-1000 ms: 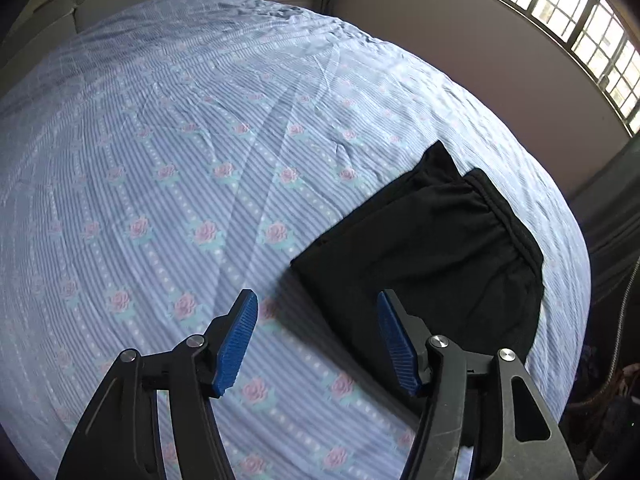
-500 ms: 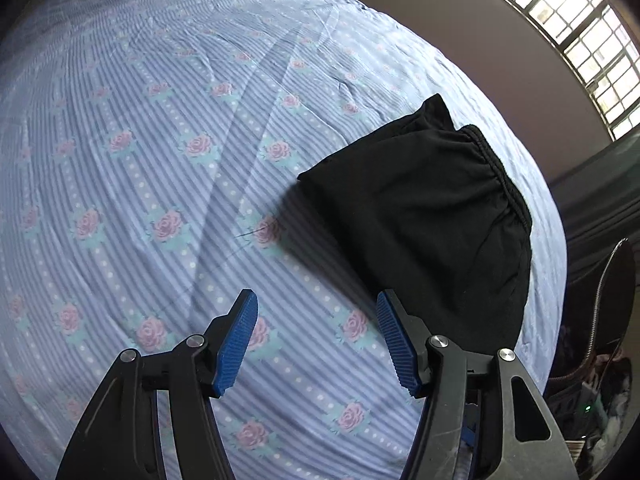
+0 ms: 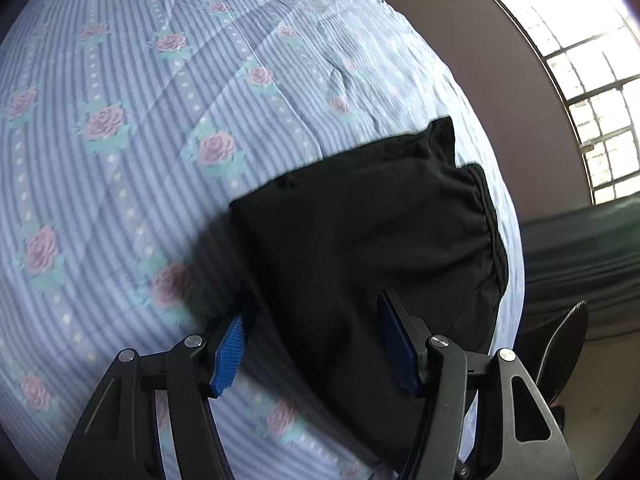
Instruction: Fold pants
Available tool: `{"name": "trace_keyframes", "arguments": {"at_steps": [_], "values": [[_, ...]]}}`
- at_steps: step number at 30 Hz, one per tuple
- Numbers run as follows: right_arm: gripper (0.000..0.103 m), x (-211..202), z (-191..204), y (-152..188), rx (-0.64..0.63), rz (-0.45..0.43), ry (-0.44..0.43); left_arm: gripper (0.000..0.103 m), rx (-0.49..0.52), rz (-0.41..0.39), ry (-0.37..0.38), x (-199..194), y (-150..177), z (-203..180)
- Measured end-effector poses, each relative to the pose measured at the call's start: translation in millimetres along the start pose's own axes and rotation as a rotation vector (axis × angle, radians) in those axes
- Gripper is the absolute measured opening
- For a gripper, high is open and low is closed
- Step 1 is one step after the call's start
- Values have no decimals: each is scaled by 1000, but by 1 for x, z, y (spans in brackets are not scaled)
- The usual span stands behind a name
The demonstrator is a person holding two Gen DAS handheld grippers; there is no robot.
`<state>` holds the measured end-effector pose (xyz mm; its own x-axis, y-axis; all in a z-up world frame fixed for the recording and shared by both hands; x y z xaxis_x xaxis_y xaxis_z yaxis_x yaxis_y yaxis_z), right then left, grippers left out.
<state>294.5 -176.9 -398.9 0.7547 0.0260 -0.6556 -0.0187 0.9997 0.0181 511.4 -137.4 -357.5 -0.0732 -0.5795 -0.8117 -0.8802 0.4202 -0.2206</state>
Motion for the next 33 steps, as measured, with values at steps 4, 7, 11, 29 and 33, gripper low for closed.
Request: {"name": "trace_keyframes", "arguments": {"at_steps": [4,7,11,29,33], "values": [[88,5,4,-7,-25,-17,19,61,-43,-16,7,12,-12,-1],[89,9,9,-9,-67,-12,38,46,-66,-41,-7,18,-15,-4],[67,14,21,-9,-142,36,94,17,-88,-46,22,14,-15,-9],[15,-97,95,10,-559,244,143,10,21,-165,-156,-126,81,-64],[15,-135,104,40,-612,278,141,10,6,-164,-168,-167,128,-62]]}}
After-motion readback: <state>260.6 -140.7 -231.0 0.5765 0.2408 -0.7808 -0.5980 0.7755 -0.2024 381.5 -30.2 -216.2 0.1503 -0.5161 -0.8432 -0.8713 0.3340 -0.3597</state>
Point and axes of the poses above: each gripper's, at about its wrist camera, not at the fingertips, and x roughly the way its jaws point, z to its left, y to its underside, the point moved 5 cm from there along x, roughly the way its jaws point, and after that the axes turned 2 degrees about x, right-handed, at the moved point
